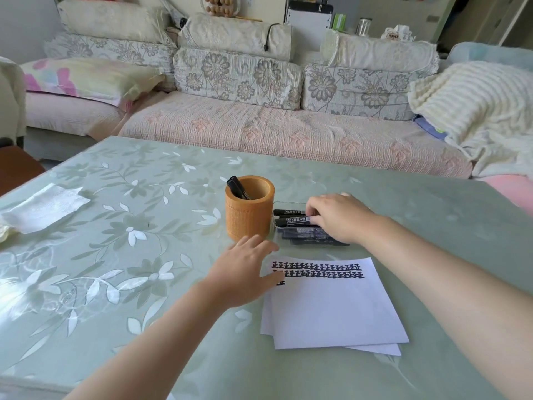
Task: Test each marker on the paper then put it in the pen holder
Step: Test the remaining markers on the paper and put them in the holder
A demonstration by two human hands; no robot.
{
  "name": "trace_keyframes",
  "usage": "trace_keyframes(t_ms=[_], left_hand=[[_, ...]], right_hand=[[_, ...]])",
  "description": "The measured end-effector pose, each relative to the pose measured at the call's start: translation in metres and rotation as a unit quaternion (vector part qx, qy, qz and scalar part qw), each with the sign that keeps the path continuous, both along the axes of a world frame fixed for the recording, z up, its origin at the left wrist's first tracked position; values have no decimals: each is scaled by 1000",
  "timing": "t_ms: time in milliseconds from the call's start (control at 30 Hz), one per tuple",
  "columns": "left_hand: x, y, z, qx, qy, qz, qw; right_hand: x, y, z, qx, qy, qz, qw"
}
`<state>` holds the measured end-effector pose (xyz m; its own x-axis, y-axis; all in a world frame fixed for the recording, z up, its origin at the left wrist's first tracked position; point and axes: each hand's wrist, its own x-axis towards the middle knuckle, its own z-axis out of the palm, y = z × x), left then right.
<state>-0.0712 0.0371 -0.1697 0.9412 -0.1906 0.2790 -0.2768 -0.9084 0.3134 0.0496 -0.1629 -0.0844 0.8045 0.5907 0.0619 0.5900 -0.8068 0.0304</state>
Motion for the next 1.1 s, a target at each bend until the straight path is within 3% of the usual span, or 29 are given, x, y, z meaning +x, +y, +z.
trace_keyframes(t_ms=[100,233,300,433,633,700,900,967,1100], left_hand=[[-1,-1,3,-37,-25,0,999],[-5,-6,15,-121,-93,12,988],[-9,-14,21,-106,-104,-8,989],[-15,-21,29,-82,-86,-59,991],[-20,-27,33,-117,-78,-59,988],[-20,-31,33,-118,-74,-63,988],[-21,-41,32,-100,0,-78,992],[-19,-39,36,-120,0,-60,991],[-15,-31,36,-133,-37,-21,990]], right_hand=[[-25,-8,6,61,-41,5,997],[-73,-21,-1,233,13,-10,972],[-96,-30,-8,353,85,-19,931],[-112,-28,-18,480,236,-72,842],[-115,-22,-20,621,351,-99,694],[-115,-18,-22,633,377,-83,672],[-106,-18,-26,612,327,-71,716],[-99,-25,-24,573,285,-67,766],[-88,-42,-27,381,214,-57,898]])
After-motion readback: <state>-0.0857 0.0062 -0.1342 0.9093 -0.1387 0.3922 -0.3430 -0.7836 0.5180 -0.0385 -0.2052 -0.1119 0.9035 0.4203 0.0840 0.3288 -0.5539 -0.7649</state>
